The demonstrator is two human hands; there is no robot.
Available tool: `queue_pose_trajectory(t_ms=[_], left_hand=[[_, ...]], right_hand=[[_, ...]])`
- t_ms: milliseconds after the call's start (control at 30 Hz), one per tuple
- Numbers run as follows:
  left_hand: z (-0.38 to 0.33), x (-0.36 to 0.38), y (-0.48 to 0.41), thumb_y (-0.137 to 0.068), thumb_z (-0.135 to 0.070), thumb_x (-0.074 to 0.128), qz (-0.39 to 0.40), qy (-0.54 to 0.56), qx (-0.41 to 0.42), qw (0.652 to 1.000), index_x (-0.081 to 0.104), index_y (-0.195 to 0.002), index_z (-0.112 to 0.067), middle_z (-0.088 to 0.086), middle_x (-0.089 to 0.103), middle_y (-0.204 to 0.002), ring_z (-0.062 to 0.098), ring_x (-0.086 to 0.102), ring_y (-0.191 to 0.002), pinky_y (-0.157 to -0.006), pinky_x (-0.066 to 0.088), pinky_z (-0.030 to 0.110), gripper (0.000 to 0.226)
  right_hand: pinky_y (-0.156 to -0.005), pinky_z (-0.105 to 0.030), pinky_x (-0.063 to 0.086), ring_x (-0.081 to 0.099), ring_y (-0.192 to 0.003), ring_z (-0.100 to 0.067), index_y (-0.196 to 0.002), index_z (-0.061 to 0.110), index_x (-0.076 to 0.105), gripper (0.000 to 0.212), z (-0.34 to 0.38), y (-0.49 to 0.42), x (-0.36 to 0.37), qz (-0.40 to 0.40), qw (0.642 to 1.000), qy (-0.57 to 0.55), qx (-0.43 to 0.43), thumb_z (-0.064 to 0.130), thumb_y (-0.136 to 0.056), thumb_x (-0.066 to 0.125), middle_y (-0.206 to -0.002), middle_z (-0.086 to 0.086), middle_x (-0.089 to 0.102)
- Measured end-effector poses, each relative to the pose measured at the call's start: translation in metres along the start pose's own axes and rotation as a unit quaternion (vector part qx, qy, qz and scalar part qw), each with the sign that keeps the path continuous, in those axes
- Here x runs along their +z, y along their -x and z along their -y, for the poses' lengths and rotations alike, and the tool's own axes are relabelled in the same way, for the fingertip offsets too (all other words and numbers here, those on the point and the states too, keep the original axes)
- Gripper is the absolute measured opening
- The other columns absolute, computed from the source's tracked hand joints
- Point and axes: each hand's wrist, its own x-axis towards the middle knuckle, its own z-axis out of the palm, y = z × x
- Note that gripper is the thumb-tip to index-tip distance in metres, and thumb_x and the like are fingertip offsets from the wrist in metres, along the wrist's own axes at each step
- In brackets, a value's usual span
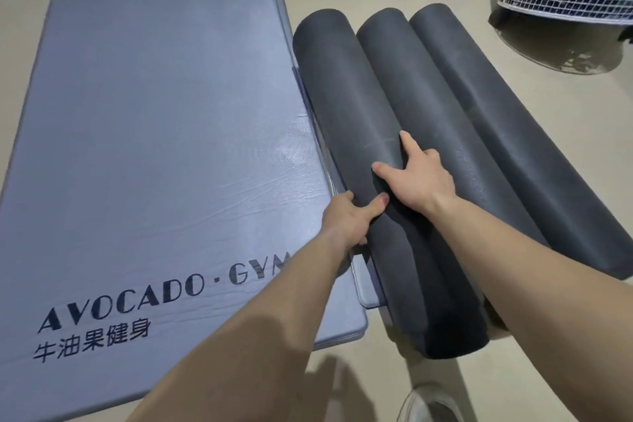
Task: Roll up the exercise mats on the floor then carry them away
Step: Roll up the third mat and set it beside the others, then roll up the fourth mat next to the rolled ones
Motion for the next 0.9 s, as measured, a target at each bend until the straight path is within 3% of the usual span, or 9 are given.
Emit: queue_pose_trajectory(t_ms=[200,267,333,433,567,633,733,800,900], left_hand=[[-0.005,0.010,-0.019,-0.087,-0.058,0.075,0.022,-0.053,0.018,0.998,0.067,-0.103,-0.017,0.003,0.078,-0.091,0.024,0.070,-0.072,-0.064,0.055,0.035,0.045],[-0.004,0.005,-0.013,-0.089,-0.060,0.070,0.024,-0.103,0.028,0.994,0.066,-0.112,-0.017,0.003,0.078,-0.105,0.025,0.074,-0.090,-0.082,0.060,0.040,0.049],[-0.001,-0.004,0.004,-0.090,-0.063,0.064,0.019,-0.147,0.021,0.989,0.056,-0.141,-0.018,0.007,0.071,-0.128,0.029,0.070,-0.113,-0.100,0.055,0.047,0.068],[0.011,-0.035,0.047,-0.096,-0.059,0.057,0.020,-0.244,0.004,0.970,0.038,-0.157,-0.015,0.007,0.068,-0.133,0.032,0.064,-0.121,-0.108,0.049,0.048,0.078],[0.041,-0.111,0.111,-0.099,-0.049,0.056,-0.010,-0.394,-0.033,0.919,0.049,-0.151,-0.018,0.003,0.066,-0.138,0.028,0.059,-0.126,-0.106,0.046,0.036,0.061],[0.061,-0.153,0.143,-0.098,-0.046,0.056,-0.037,-0.430,-0.060,0.900,0.049,-0.151,-0.019,0.002,0.063,-0.141,0.026,0.056,-0.130,-0.106,0.046,0.035,0.060],[0.098,-0.209,0.191,-0.095,-0.042,0.058,-0.063,-0.481,-0.095,0.870,0.054,-0.141,-0.021,0.002,0.062,-0.138,0.026,0.057,-0.125,-0.101,0.050,0.039,0.051],[0.123,-0.238,0.216,-0.093,-0.042,0.060,-0.070,-0.524,-0.100,0.843,0.056,-0.128,-0.021,0.005,0.058,-0.130,0.028,0.056,-0.117,-0.093,0.052,0.040,0.041],[0.156,-0.267,0.236,-0.091,-0.040,0.063,-0.081,-0.571,-0.092,0.812,0.047,-0.137,-0.027,0.003,0.046,-0.137,0.029,0.045,-0.124,-0.088,0.047,0.039,0.050]], right_hand=[[-0.103,-0.049,0.043,0.046,-0.133,-0.041,-0.162,0.034,0.019,0.074,-0.016,-0.005,0.011,-0.074,0.993,0.076,-0.043,0.061,-0.100,0.048,-0.155,-0.016,0.039],[-0.102,-0.050,0.042,0.042,-0.135,-0.040,-0.161,0.031,0.022,0.069,-0.013,0.004,0.016,-0.097,0.986,0.128,-0.033,0.059,-0.102,0.045,-0.154,-0.016,0.040],[-0.100,-0.050,0.041,0.043,-0.132,-0.039,-0.157,0.025,0.033,0.063,-0.009,0.019,0.020,-0.136,0.974,0.175,-0.039,0.051,-0.102,0.051,-0.151,-0.018,0.044],[-0.098,-0.049,0.042,0.046,-0.127,-0.038,-0.147,0.018,0.048,0.056,0.004,0.053,0.029,-0.166,0.960,0.205,-0.099,0.036,-0.095,0.060,-0.147,-0.017,0.048],[-0.098,-0.045,0.042,0.047,-0.126,-0.035,-0.143,0.018,0.051,0.048,0.031,0.103,0.054,-0.058,0.977,0.174,-0.111,0.033,-0.097,0.054,-0.144,-0.013,0.048],[-0.100,-0.046,0.044,0.046,-0.130,-0.035,-0.147,0.019,0.049,0.050,0.038,0.125,0.075,0.043,0.987,0.124,-0.093,0.034,-0.099,0.052,-0.147,-0.012,0.045],[-0.102,-0.043,0.044,0.044,-0.133,-0.034,-0.148,0.021,0.048,0.049,0.039,0.160,0.120,0.160,0.971,0.135,-0.116,0.036,-0.101,0.050,-0.148,-0.010,0.043],[-0.100,-0.041,0.045,0.045,-0.131,-0.031,-0.146,0.024,0.051,0.046,0.038,0.183,0.150,0.197,0.956,0.159,-0.152,0.038,-0.102,0.047,-0.145,-0.008,0.045],[-0.093,-0.038,0.047,0.047,-0.125,-0.028,-0.139,0.028,0.056,0.039,0.032,0.208,0.186,0.208,0.935,0.196,-0.209,0.038,-0.103,0.046,-0.138,-0.003,0.048]])
